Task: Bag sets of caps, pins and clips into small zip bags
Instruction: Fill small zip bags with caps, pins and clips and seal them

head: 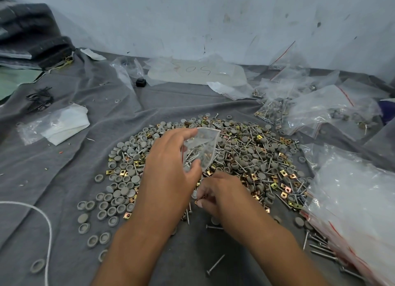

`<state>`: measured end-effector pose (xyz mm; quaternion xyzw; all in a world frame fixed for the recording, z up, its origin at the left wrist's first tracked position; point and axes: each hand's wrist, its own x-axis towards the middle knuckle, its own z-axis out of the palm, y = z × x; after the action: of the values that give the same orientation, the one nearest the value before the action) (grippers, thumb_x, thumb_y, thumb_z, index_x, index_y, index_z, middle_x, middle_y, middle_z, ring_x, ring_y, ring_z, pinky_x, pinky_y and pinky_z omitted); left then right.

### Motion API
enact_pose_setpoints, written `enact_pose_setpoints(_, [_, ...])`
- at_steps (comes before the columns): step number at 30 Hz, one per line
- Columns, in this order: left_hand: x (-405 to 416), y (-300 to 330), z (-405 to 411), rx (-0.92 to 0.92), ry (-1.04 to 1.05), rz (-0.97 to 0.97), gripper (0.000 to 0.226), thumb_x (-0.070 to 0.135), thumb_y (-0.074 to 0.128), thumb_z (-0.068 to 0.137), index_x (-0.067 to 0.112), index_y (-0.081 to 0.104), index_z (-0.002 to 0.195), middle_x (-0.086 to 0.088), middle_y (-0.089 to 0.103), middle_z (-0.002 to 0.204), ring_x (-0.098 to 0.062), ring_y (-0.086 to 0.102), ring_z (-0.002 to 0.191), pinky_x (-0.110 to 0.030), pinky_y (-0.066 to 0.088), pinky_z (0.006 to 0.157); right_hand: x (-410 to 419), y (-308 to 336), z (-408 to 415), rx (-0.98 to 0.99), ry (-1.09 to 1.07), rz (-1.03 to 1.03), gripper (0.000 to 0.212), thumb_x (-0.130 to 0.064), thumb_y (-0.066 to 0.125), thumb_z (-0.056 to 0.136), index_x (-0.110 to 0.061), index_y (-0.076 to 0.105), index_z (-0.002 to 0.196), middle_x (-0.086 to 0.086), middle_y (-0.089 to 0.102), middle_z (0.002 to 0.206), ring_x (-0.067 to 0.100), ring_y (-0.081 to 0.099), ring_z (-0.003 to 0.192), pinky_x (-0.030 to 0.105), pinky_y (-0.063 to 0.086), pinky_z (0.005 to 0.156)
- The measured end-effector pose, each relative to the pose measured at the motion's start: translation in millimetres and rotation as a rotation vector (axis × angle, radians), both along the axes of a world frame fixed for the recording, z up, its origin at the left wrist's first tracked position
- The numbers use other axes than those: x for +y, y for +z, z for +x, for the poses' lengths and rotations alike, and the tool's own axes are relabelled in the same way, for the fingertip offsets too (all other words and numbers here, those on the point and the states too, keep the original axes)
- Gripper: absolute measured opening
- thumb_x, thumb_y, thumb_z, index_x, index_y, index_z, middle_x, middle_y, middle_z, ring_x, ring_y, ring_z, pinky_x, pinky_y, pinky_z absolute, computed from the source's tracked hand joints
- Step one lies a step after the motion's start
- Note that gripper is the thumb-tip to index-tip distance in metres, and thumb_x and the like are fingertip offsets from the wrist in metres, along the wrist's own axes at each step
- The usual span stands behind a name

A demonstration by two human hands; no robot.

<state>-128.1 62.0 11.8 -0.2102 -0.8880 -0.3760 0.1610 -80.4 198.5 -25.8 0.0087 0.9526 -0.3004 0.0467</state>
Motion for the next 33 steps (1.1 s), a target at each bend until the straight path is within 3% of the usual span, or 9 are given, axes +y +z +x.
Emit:
enact_pose_setpoints(5, [-0.2, 0.0, 0.0, 0.011, 0.003, -0.004, 0.053, 0.011, 0.076, 0.079, 0.020, 0.061, 0.129, 0.009, 0.061, 0.118, -0.009, 0.055, 0.107, -0.014, 0.034, 0.094, -9.0, -3.6, -2.6, -0.015, 0.023, 0.109, 0.015, -0.025, 0.068, 0.095, -0.021, 0.068, 0.110, -0.004, 0.055, 0.119, 0.021, 0.063, 0.105, 0.035, 0.052, 0.093])
enact_pose_setpoints(11, [-1.1, 0.9, 0.3, 0.018, 0.002, 0.005, 0.053, 0.009, 0.077, 0.079, 0.019, 0.062, 0.129, 0.010, 0.061, 0.117, -0.006, 0.054, 0.105, -0.016, 0.036, 0.096, 1.2, -1.2, -2.7, 0.069, 0.013, 0.095, 0.013, -0.013, 0.062, 0.096, -0.026, 0.061, 0.095, -0.006, 0.059, 0.095, 0.015, 0.060, 0.083, 0.038, 0.054, 0.076])
enact_pose_setpoints(14, [-1.9, 1.5, 0.6, 0.021, 0.003, 0.001, 0.054, 0.010, 0.076, 0.079, 0.021, 0.061, 0.129, 0.013, 0.058, 0.114, -0.003, 0.052, 0.104, -0.013, 0.034, 0.094, 14.2, 4.3, -3.5, 0.134, -0.095, -0.090, 0.012, -0.022, 0.062, 0.100, -0.032, 0.062, 0.092, -0.012, 0.060, 0.078, 0.002, 0.057, 0.068, 0.018, 0.046, 0.060])
enact_pose_setpoints(17, [-1.8, 1.6, 0.1, 0.022, 0.003, -0.004, 0.054, 0.010, 0.076, 0.079, 0.022, 0.061, 0.129, 0.016, 0.055, 0.111, -0.001, 0.049, 0.102, -0.011, 0.032, 0.093, 19.5, 6.7, -3.3, 0.097, -0.031, -0.137, 0.012, -0.025, 0.068, 0.096, -0.037, 0.066, 0.094, -0.019, 0.066, 0.081, -0.002, 0.062, 0.075, 0.015, 0.046, 0.066])
enact_pose_setpoints(20, [-1.0, 1.5, 0.1, 0.022, 0.002, -0.012, 0.054, 0.011, 0.077, 0.079, 0.021, 0.061, 0.129, 0.014, 0.056, 0.112, -0.001, 0.049, 0.102, -0.009, 0.031, 0.092, 14.4, 1.0, -3.3, -0.074, 0.141, 0.030, 0.007, -0.031, 0.072, 0.093, -0.033, 0.070, 0.099, -0.016, 0.066, 0.092, 0.007, 0.067, 0.081, 0.031, 0.054, 0.082])
enact_pose_setpoints(23, [-0.9, 0.8, 0.6, 0.016, -0.001, -0.012, 0.053, 0.011, 0.076, 0.080, 0.023, 0.060, 0.129, 0.016, 0.054, 0.112, -0.001, 0.049, 0.102, -0.004, 0.028, 0.092, 12.6, -3.5, -6.9, -0.023, 0.173, 0.108, 0.003, -0.027, 0.068, 0.094, -0.025, 0.071, 0.093, -0.012, 0.061, 0.096, 0.010, 0.062, 0.089, 0.039, 0.053, 0.086])
enact_pose_setpoints(25, [-1.2, 0.8, 0.9, 0.012, -0.005, -0.014, 0.053, 0.012, 0.076, 0.080, 0.023, 0.060, 0.129, 0.016, 0.054, 0.112, -0.001, 0.049, 0.102, -0.006, 0.029, 0.092, 16.9, -0.7, -7.1, 0.126, 0.104, 0.020, 0.003, -0.027, 0.070, 0.093, -0.029, 0.072, 0.092, -0.014, 0.061, 0.095, 0.005, 0.060, 0.088, 0.035, 0.052, 0.084])
enact_pose_setpoints(29, [-1.3, 1.7, 1.7, 0.011, -0.010, -0.027, 0.055, 0.016, 0.076, 0.080, 0.025, 0.059, 0.132, 0.018, 0.053, 0.115, -0.001, 0.049, 0.102, -0.015, 0.036, 0.094, 25.6, 18.5, -2.5, 0.854, -0.175, -0.250, 0.011, -0.026, 0.074, 0.092, -0.023, 0.069, 0.101, -0.017, 0.066, 0.091, -0.001, 0.062, 0.083, 0.011, 0.047, 0.075])
enact_pose_setpoints(33, [0.4, 1.7, 2.7, 0.013, -0.030, -0.031, 0.052, 0.019, 0.074, 0.081, 0.024, 0.059, 0.131, 0.015, 0.057, 0.120, -0.003, 0.051, 0.105, -0.019, 0.039, 0.098, 20.6, 29.5, -2.4, 1.187, -0.251, -0.243, 0.010, -0.021, 0.074, 0.093, -0.015, 0.069, 0.099, -0.009, 0.069, 0.090, 0.002, 0.065, 0.082, 0.015, 0.050, 0.073])
